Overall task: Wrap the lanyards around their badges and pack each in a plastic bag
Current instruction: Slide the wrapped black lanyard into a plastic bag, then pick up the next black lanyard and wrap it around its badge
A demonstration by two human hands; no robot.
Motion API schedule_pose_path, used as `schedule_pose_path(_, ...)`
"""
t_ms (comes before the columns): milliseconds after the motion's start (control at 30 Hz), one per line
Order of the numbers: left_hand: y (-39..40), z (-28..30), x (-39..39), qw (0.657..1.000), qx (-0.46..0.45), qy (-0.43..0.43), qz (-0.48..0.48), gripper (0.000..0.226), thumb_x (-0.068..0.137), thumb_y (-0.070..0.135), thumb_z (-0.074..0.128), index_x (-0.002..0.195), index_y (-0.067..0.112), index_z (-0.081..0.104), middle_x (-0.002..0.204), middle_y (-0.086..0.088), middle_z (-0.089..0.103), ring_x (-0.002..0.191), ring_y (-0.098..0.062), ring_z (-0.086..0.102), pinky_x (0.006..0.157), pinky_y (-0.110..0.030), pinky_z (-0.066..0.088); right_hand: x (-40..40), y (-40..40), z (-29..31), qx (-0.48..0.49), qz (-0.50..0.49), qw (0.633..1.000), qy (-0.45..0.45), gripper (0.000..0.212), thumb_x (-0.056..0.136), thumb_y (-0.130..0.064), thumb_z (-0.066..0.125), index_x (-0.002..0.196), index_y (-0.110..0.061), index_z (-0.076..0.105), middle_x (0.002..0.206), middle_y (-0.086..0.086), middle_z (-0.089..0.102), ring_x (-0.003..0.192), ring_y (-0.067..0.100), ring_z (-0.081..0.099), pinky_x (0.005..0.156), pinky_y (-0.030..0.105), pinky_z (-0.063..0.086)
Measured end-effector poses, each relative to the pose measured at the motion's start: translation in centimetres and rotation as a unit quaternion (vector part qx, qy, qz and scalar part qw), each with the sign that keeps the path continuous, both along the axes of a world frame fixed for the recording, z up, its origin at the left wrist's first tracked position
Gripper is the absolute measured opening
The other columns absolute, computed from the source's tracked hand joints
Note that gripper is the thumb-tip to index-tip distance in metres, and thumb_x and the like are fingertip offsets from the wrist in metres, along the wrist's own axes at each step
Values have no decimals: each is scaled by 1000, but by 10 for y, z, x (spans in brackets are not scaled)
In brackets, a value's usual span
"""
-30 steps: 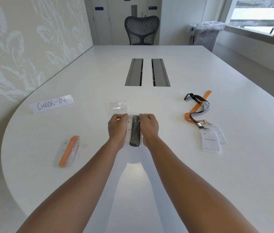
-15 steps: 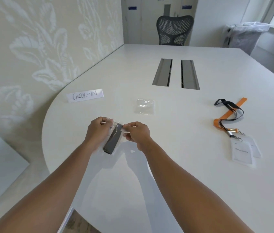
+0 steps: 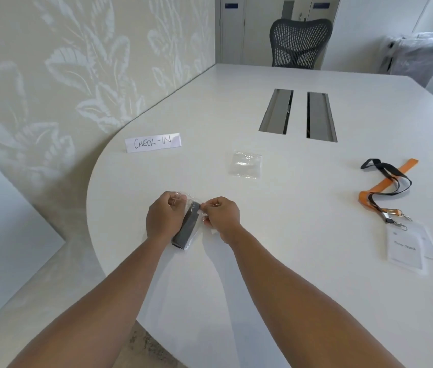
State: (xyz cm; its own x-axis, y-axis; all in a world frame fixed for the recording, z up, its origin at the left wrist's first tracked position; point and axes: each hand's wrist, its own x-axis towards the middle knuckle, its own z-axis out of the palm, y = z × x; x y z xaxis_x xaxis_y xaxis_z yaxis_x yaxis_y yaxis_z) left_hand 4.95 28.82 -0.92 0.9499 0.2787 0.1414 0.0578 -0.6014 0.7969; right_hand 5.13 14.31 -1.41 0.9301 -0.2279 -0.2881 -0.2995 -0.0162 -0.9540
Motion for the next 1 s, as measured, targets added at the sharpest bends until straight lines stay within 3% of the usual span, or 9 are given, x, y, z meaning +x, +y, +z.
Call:
schedule_pose_path(133,-4,-6,-2,998,57,-35,3,28,98,33,54,119,18,65,113,-5,65,109,-26,56,82,-37,46,1,1,1,-118,18,993,-14,11,83,-24,71,75,-20,65,82,0,70,67,21,67,53,33,58)
schedule_pose_path(200,-5,-9,-3,994,99,-47,8,30,98,34,56,122,17,64,113,-9,60,111,-31,51,82,-40,46,2,2,1,-154,29,987,-15,8,83,-26,68,77,-22,66,84,-3,70,73,22,69,63,38,61)
schedule_pose_path(300,-7,-11,-2,986,155,-61,13,31,96,30,61,123,15,65,116,-13,58,111,-36,49,85,-46,45,3,1,1,-187,33,982,-17,8,83,-30,66,78,-24,67,83,-9,67,77,17,67,70,35,60)
schedule_pose_path(567,-22,8,8,983,168,-70,19,32,93,34,62,122,20,64,119,-8,56,115,-32,46,89,-42,37,7,-4,2,-189,36,981,-18,18,85,-39,63,88,-21,66,92,-7,67,85,16,64,77,33,57)
schedule_pose_path(733,-35,14,11,982,178,-66,-19,24,93,36,62,113,24,67,117,-4,57,114,-29,47,92,-41,39,7,-15,4,-200,44,979,-18,26,88,-39,62,100,-17,67,101,-4,67,93,17,64,84,36,55)
schedule_pose_path(1000,-65,15,13,981,169,-66,-74,14,92,34,62,97,25,71,107,0,62,109,-28,49,87,-40,44,3,-47,11,-194,14,980,-31,24,89,-36,62,99,-14,66,101,-2,69,93,19,65,85,38,56)
